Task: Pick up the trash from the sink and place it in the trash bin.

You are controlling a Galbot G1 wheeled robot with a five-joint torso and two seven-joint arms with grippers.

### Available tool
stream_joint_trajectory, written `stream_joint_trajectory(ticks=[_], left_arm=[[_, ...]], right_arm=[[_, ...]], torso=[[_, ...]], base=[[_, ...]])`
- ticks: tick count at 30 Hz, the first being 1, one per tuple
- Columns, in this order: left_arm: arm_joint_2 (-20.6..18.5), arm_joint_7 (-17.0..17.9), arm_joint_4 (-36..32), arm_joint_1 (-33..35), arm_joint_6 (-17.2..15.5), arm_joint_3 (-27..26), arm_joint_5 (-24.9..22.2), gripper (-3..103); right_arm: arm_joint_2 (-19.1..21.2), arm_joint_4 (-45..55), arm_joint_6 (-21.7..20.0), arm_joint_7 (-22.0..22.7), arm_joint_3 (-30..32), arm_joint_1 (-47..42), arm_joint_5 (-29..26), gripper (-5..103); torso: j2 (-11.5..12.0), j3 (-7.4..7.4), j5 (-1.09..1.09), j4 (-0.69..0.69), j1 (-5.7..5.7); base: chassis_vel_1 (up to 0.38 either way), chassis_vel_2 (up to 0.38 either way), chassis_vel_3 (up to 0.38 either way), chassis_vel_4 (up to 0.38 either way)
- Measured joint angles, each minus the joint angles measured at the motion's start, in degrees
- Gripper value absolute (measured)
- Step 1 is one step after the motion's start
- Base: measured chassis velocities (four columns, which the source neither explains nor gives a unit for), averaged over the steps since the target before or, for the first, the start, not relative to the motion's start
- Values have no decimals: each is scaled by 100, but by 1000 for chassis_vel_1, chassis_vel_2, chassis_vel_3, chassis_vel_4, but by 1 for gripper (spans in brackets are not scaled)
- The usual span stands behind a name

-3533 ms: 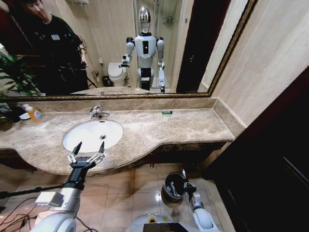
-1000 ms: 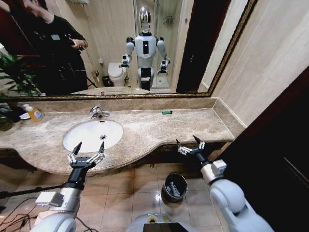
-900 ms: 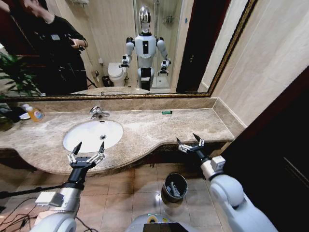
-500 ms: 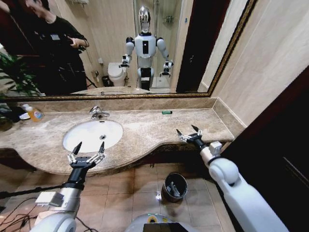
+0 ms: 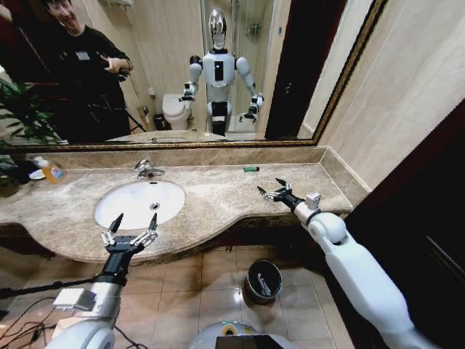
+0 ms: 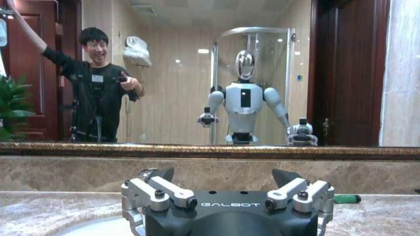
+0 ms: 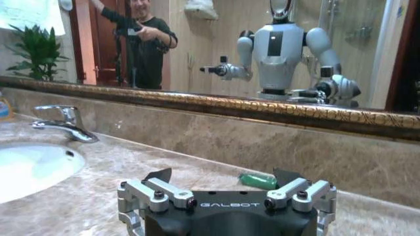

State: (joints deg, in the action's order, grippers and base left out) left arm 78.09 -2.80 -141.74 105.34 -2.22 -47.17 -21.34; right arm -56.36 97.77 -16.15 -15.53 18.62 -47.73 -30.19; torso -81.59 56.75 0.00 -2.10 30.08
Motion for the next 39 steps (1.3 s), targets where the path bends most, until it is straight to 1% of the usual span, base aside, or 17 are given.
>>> stream_joint_trajectory(ticks=[1, 2, 5, 6, 7, 9, 10, 11, 13, 14, 16, 19, 22, 25, 28, 32, 39], left_arm=[[0, 0, 0, 0, 0, 0, 0, 100], [0, 0, 0, 0, 0, 0, 0, 100], [-1, -1, 0, 0, 0, 0, 0, 100], [-1, -1, 0, 0, 0, 0, 0, 100], [0, -1, 0, 0, 0, 0, 0, 100], [0, 0, 0, 0, 0, 0, 0, 100], [0, 0, 0, 0, 0, 0, 0, 100], [-1, -1, 0, 0, 0, 0, 0, 100], [0, -1, 0, 0, 0, 0, 0, 100], [0, -1, 0, 0, 0, 0, 0, 100], [0, 0, 0, 0, 0, -1, 0, 100], [0, 0, 0, 0, 0, 0, 0, 100], [0, 0, 0, 0, 0, 0, 0, 100], [0, 0, 0, 0, 0, 0, 0, 100], [0, 0, 0, 0, 0, 0, 0, 100], [-1, 0, 0, 0, 0, 0, 0, 100], [0, 0, 0, 0, 0, 0, 0, 100]], right_arm=[[14, -220, 1, -80, -101, 264, -1, 100], [14, -220, 1, -80, -101, 264, -1, 100], [-41, -932, 25, -249, -454, 1003, 32, 100], [-41, -932, 25, -249, -454, 1003, 32, 100], [-87, -1214, 58, -372, -579, 1226, 85, 100], [-176, -1734, 189, -754, -755, 1560, 207, 100], [-176, -1734, 189, -754, -755, 1560, 207, 100], [-271, -2184, 318, -1195, -871, 1849, 287, 100], [-402, -2732, 410, -1676, -1024, 2256, 506, 100], [-402, -2732, 410, -1676, -1024, 2256, 506, 100], [-563, -3293, 450, -1978, -1231, 2764, 683, 100], [-748, -3789, 460, -2026, -1445, 3202, 743, 100], [-1068, -4616, 514, -2070, -1652, 3761, 1036, 100], [-1226, -5057, 538, -2096, -1749, 4030, 1219, 100], [-1332, -5447, 519, -2081, -1894, 4271, 1343, 100], [-1444, -5898, 224, -1989, -2045, 4565, 1471, 100], [-1657, -6702, 146, -1949, -2030, 5003, 1628, 100]], torso=[[0, 0, -1, 0, 0], [0, 0, -1, 0, 0], [0, 0, -1, -1, 0], [0, 0, -1, -1, 0], [0, 0, 1, -1, 0], [0, 0, 0, 0, 0], [0, 0, 0, 0, 0], [0, 1, 1, 0, 0], [0, 1, 1, 0, 0], [0, 1, 1, 0, 0], [0, 0, -2, -1, 0], [0, 0, -2, -1, 0], [-1, 0, -1, -1, 0], [-1, 0, -1, -2, 1], [0, 1, 0, -1, 0], [-1, 0, -1, -1, 0], [-1, 0, -1, 0, 0]], base=[[0, 0, 0, 0], [0, 0, 0, 0], [0, 0, 0, 0], [0, 0, 0, 0], [0, 0, 0, 0], [0, 0, 0, 0], [0, 0, 0, 0], [0, 0, 0, 0], [0, 0, 0, 0], [0, 0, 0, 0], [0, 0, 0, 0], [0, 0, 0, 0], [0, 0, 0, 0], [0, 0, 0, 0], [0, 0, 0, 0], [0, 0, 0, 0], [0, 0, 0, 0]])
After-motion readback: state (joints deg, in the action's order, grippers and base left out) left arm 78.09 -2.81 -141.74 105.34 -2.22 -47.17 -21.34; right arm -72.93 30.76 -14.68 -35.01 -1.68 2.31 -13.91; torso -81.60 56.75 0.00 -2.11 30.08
